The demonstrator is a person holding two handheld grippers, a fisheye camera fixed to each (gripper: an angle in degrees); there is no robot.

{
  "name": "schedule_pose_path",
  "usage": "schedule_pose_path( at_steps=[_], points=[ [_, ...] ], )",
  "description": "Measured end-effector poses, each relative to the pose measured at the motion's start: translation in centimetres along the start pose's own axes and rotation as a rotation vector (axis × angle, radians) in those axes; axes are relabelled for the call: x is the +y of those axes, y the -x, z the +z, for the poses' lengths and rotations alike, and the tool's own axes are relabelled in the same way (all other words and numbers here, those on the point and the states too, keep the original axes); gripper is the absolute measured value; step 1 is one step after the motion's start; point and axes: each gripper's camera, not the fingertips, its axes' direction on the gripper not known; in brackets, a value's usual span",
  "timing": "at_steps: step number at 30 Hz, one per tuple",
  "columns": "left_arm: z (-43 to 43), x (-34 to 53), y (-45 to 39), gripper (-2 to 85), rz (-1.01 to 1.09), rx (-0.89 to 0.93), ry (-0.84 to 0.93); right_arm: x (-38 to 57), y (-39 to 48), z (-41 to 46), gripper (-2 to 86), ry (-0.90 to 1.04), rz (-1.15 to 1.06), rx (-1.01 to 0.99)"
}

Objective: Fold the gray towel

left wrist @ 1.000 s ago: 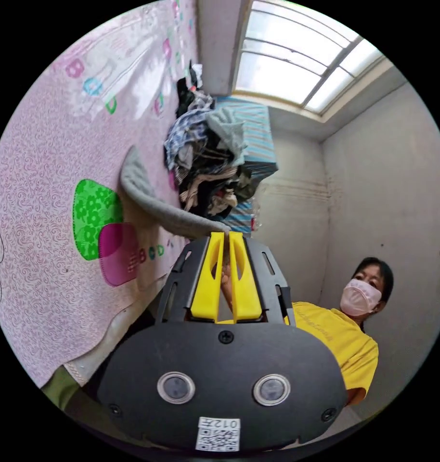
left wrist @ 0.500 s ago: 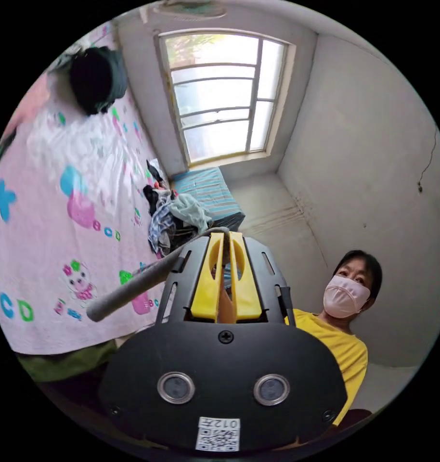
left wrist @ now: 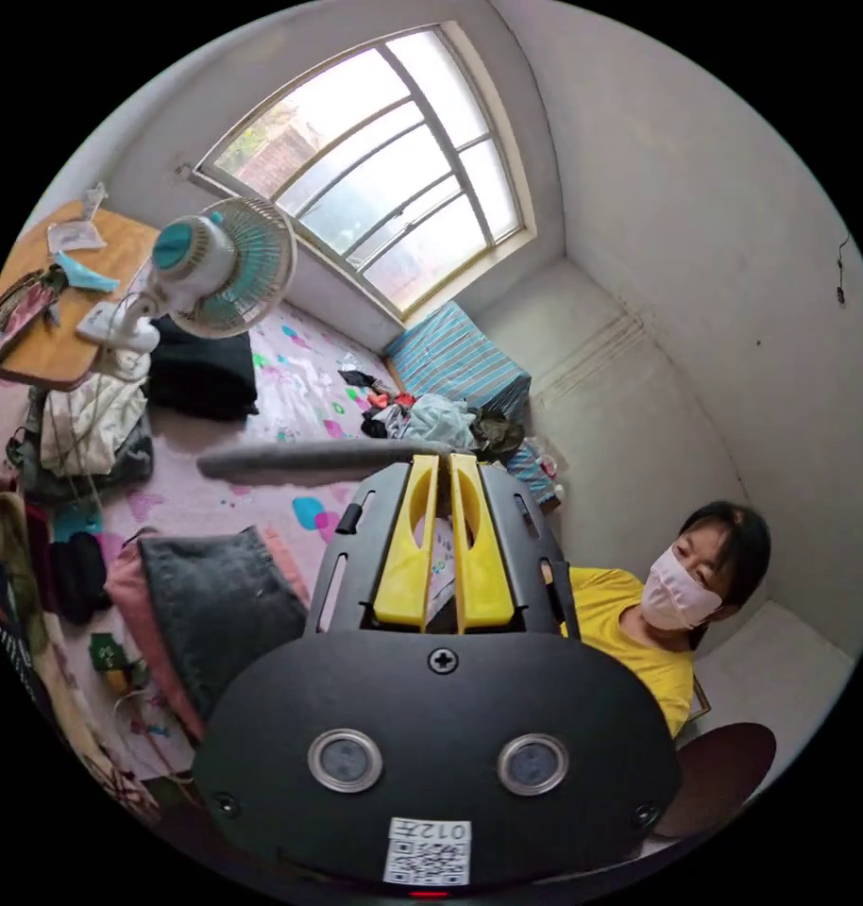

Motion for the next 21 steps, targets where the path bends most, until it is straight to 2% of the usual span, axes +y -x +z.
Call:
schedule_pose_path(
  at_steps=[2, 5, 8, 10, 14, 18, 21],
  points=[
    [-0.1, 0.0, 0.5, 0.9, -0.039, -0.023, 0.049, 2.8, -5.4, 3.7, 1.5, 0.083, 0.061, 0.01],
    [0.7, 2.9, 4.0, 0.8, -0.208, -0.028, 0.121, 7.9, -13.6, 7.6, 1.6, 0.177, 0.219, 0.022],
    [3.3, 7.3, 7.0, 0.7, -0.401, -0.018, 0.173, 12.7, -21.4, 9.4, 1.9, 0.163, 0.408, 0.014],
    [5.5, 9.1, 7.4, 0.7, -0.473, -0.021, 0.213, 14.6, -24.8, 9.9, 1.9, 0.162, 0.452, 0.005],
    [10.0, 8.8, 5.2, 0.6, -0.505, 0.027, 0.202, 15.2, -29.5, 10.4, 1.9, 0.176, 0.427, 0.046],
    [14.9, 5.5, 1.5, 0.6, -0.481, -0.009, 0.277, 14.5, -31.7, 11.5, 1.7, 0.254, 0.31, 0.142],
    [18.7, 4.8, 1.2, 0.6, -0.561, -0.061, 0.365, 16.3, -35.1, 12.5, 1.7, 0.298, 0.398, 0.263]
  ],
)
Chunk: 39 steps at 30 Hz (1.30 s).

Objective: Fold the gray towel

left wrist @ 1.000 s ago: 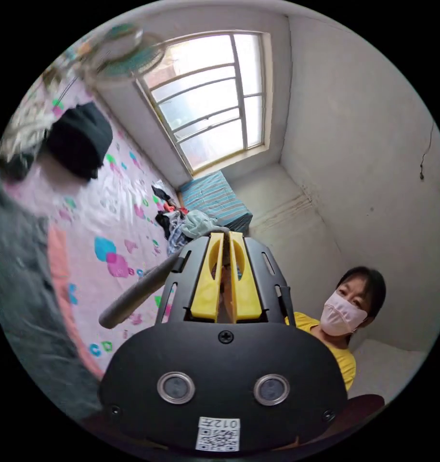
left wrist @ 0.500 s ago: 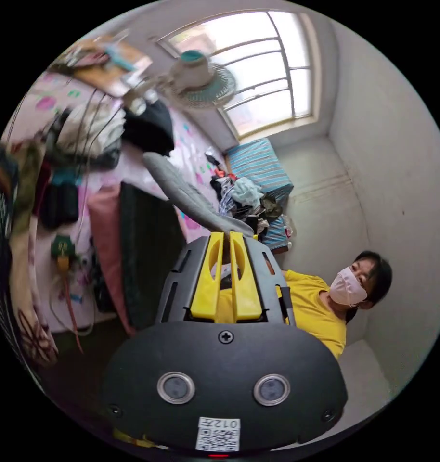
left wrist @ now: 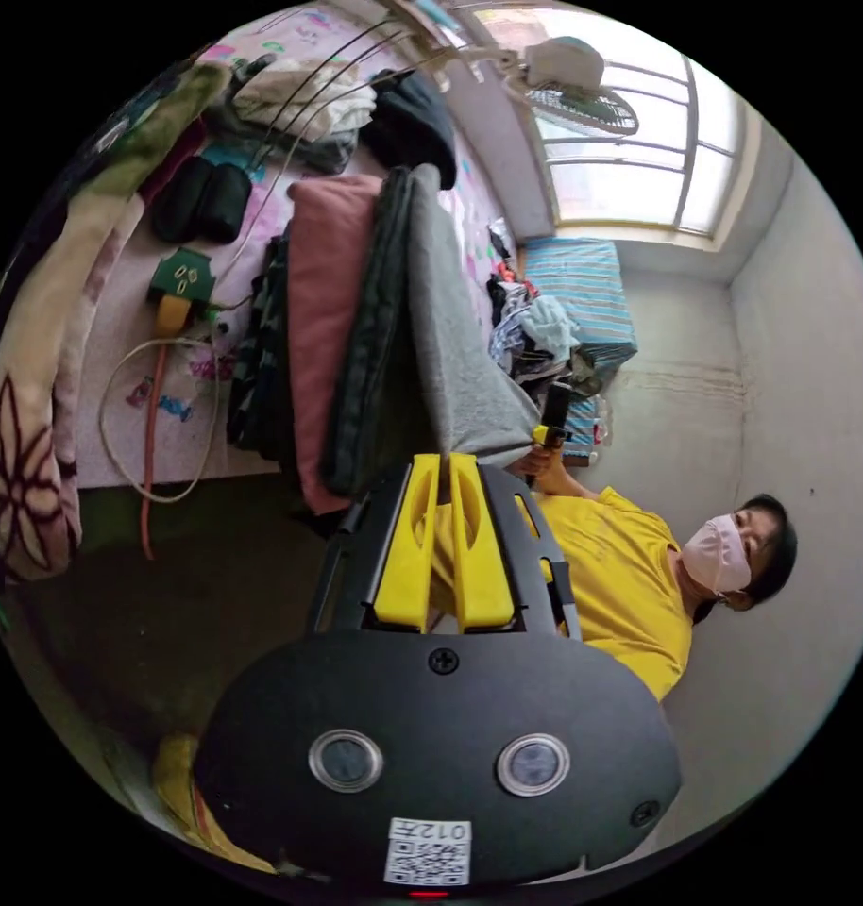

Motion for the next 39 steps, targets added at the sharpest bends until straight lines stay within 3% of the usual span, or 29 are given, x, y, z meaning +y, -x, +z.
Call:
schedule_pose_path(
  at_steps=[5, 9, 13, 17, 21, 24, 26, 30, 32, 35, 39],
  points=[
    [4.8, -2.4, -1.6, 0.7, -0.104, -0.004, 0.085, 1.2, -9.0, 2.7, 1.9, -0.12, 0.399, -0.094],
    [7.4, -4.3, -5.8, 0.5, -0.109, -0.067, 0.164, 1.2, -13.3, 4.2, 2.1, -0.17, 0.53, -0.142],
    [10.6, -5.5, -8.2, 0.4, -0.132, -0.135, 0.202, 0.9, -18.4, 6.6, 2.2, -0.109, 0.576, -0.05],
    [13.7, -4.1, -11.7, 0.6, -0.12, -0.333, 0.19, 1.2, -21.6, 7.9, 2.4, 0.008, 0.451, -0.005],
    [16.3, -0.3, -17.7, 0.7, 0.023, -0.508, 0.007, 1.9, -22.2, 8.3, 2.6, 0.112, 0.239, 0.158],
    [20.3, 1.7, -22.7, 1.0, 0.169, -0.611, -0.095, 2.6, -20.4, 8.8, 3.1, 0.092, -0.037, 0.281],
    [23.0, 1.7, -24.7, 1.4, 0.217, -0.692, -0.099, 2.8, -18.5, 11.4, 3.8, 0.121, -0.337, 0.429],
    [27.0, 0.1, -25.6, 4.3, 0.167, -0.976, -0.068, 3.4, -18.6, 16.7, 6.2, 0.214, -0.659, 0.593],
    [28.0, -0.1, -25.1, 6.2, 0.18, -0.933, -0.041, 4.2, -20.8, 20.0, 7.8, 0.301, -0.736, 0.709],
    [29.8, 0.5, -24.9, 7.8, 0.257, -0.8, 0.009, 6.0, -23.4, 22.6, 8.0, 0.434, -0.739, 0.676],
    [30.2, 2.7, -26.0, 8.9, 0.365, -0.757, -0.01, 8.5, -25.5, 23.5, 7.0, 0.423, -0.78, 0.706]
  ],
)
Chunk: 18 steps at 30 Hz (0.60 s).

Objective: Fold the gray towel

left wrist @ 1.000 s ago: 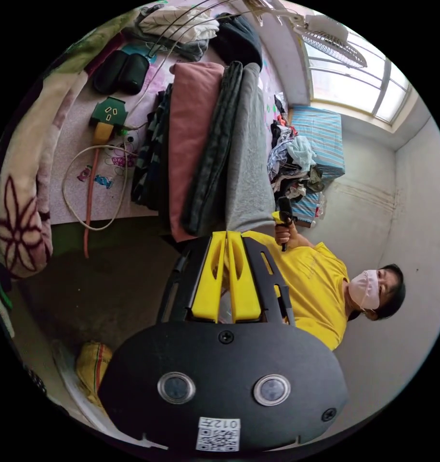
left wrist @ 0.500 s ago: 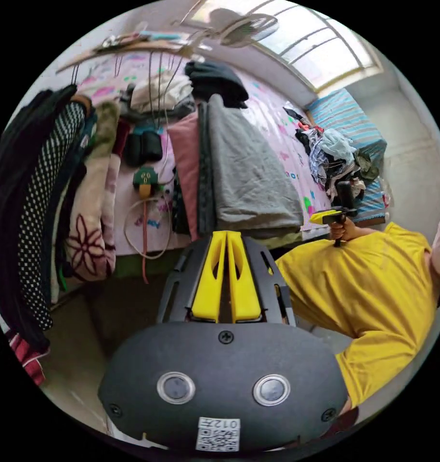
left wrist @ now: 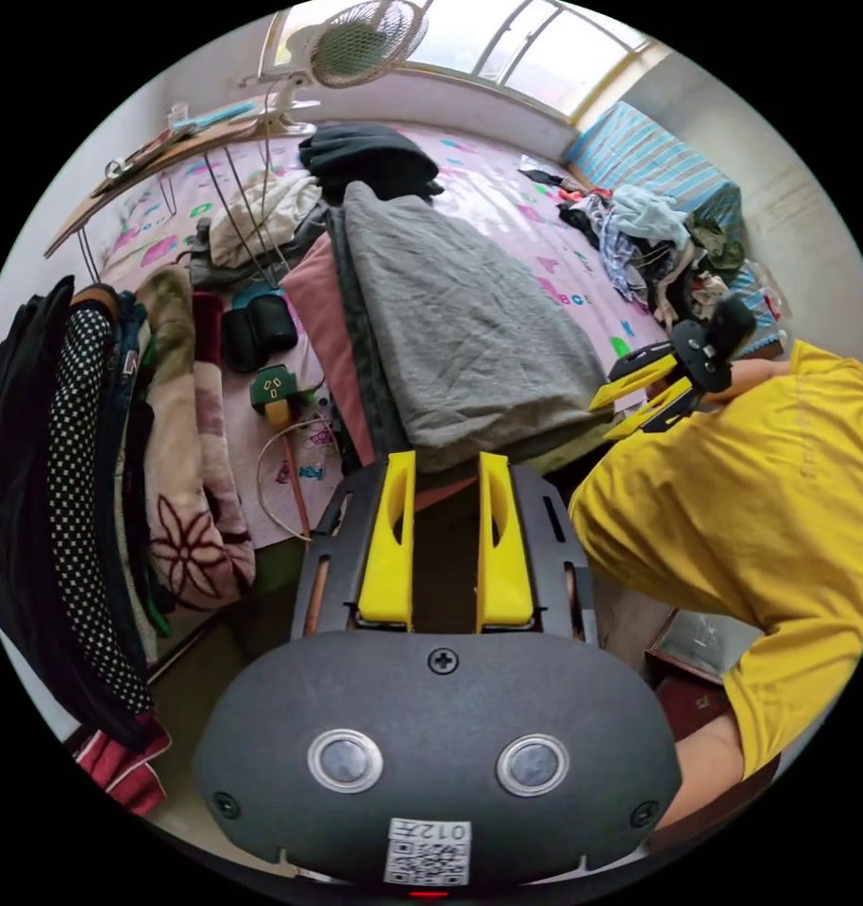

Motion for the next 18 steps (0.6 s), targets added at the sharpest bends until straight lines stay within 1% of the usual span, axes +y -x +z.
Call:
schedule_pose_path(
  at_steps=[3, 4, 5, 10, 13, 16, 18],
  points=[
    [-1.3, 1.0, -0.2, 9.1, 0.027, 0.02, -0.047, 1.2, -0.1, 1.4, 4.6, -0.002, 0.003, -0.086],
    [-1.4, 1.0, -0.1, 9.1, 0.027, 0.015, -0.05, 1.5, -0.1, 2.1, 4.0, 0.009, 0.001, -0.136],
    [-1.3, 1.0, -0.1, 9.1, 0.027, -0.004, -0.044, 1.9, -0.1, 2.7, 3.4, 0.021, -0.002, -0.143],
    [0.9, -0.5, 0.4, 8.2, 0.038, -0.001, 0.052, 4.2, 0.9, 3.7, 2.4, -0.009, -0.039, -0.087],
    [1.7, -1.1, 1.6, 5.3, 0.027, 0.018, 0.074, 5.7, 1.0, 4.1, 2.3, -0.024, -0.025, -0.057],
    [2.3, -1.5, 2.1, 2.0, 0.032, -0.052, 0.128, 6.9, 0.3, 4.5, 2.3, -0.049, 0.031, -0.058],
    [1.6, -1.6, 2.7, 0.9, 0.045, -0.024, 0.142, 7.6, 0.3, 4.2, 2.3, -0.074, 0.035, -0.026]
  ],
)
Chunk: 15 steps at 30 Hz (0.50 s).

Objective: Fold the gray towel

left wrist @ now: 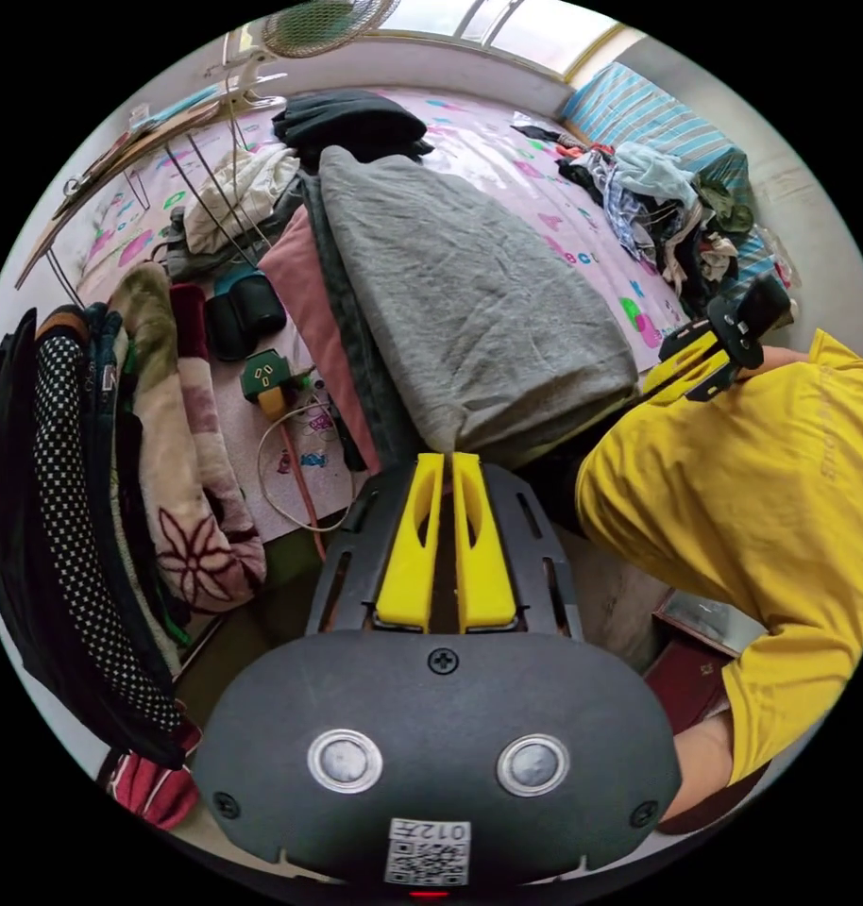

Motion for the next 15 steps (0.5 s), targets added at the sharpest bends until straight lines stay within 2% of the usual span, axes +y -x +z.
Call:
schedule_pose_path(
  at_steps=[5, 9, 13, 15],
  points=[
    [-2.6, 0.6, 3.5, 0.2, -0.018, 0.171, -0.03, 1.4, 0.2, -1.3, 2.2, -0.082, -0.079, 0.246],
    [-2.6, 0.6, 7.9, 0.0, -0.072, 0.275, 0.006, 0.6, 0.4, 0.2, 2.0, -0.064, -0.138, 0.228],
    [-0.8, 0.6, 11.9, 0.0, -0.142, 0.37, 0.051, 0.6, -0.1, 4.3, 1.6, 0.155, -0.143, 0.147],
    [0.7, 0.7, 14.5, 0.0, -0.188, 0.451, 0.068, 1.1, -0.3, 4.4, 1.2, 0.142, -0.13, 0.156]
  ],
)
